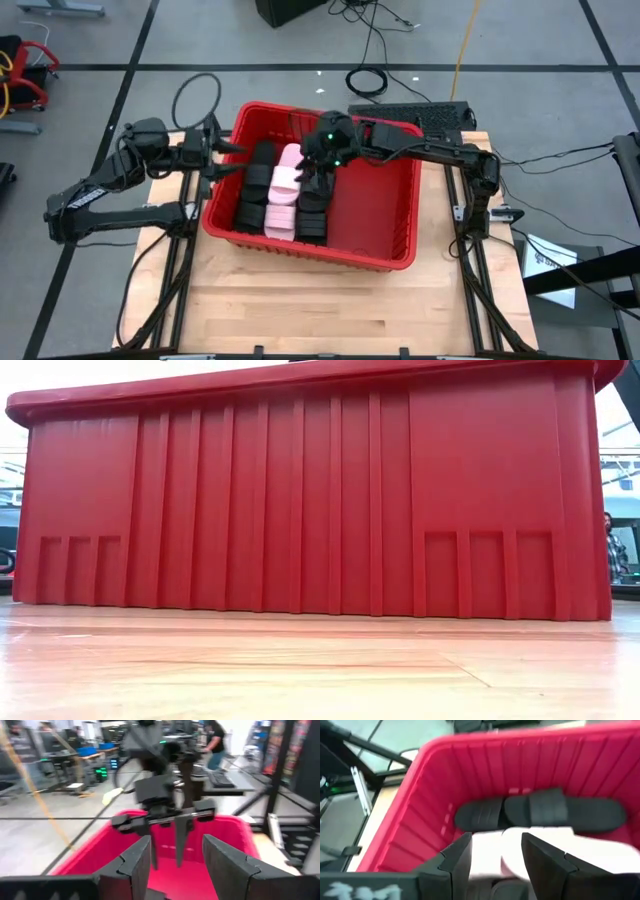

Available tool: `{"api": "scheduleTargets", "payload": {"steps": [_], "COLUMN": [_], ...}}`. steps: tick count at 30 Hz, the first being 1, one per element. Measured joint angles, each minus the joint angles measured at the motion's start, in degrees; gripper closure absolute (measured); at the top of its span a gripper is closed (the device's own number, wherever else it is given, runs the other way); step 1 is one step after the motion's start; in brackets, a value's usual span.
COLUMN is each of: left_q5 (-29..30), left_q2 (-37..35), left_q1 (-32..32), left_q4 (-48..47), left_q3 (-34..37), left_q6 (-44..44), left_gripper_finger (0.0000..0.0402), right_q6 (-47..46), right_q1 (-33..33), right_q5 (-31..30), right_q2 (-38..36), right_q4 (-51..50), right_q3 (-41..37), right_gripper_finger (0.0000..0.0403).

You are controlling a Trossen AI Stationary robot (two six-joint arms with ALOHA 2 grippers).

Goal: Pick and place slides into bin
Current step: Return to Home Position

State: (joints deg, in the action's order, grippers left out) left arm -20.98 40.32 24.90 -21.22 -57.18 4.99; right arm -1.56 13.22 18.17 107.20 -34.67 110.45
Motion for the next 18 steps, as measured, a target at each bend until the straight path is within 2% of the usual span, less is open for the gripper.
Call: {"api": "scheduleTargets", "payload": {"steps": [6, 12, 18], "left_q5": [1.9, 10.8, 20.9], "left_q2": [0.1, 0.1, 0.1], "left_q1": [-9.0, -18.2, -26.6], "left_q4": [0.3, 0.6, 1.9], "left_q3": [0.0, 0.8, 3.8], "left_q6": [0.5, 0.5, -1.1], "left_gripper_finger": [0.0222, 0.0222, 0.0222], "right_q6": [-0.1, 0.2, 0.4], "right_q1": [-4.5, -7.7, -9.1], "right_q5": [0.0, 0.0, 0.0], "right_q2": [0.0, -1.0, -8.6], "right_q4": [1.8, 7.2, 13.3], "right_q3": [-3.8, -9.2, -17.3], "right_gripper_finger": [0.0241, 0.0240, 0.0240]}}
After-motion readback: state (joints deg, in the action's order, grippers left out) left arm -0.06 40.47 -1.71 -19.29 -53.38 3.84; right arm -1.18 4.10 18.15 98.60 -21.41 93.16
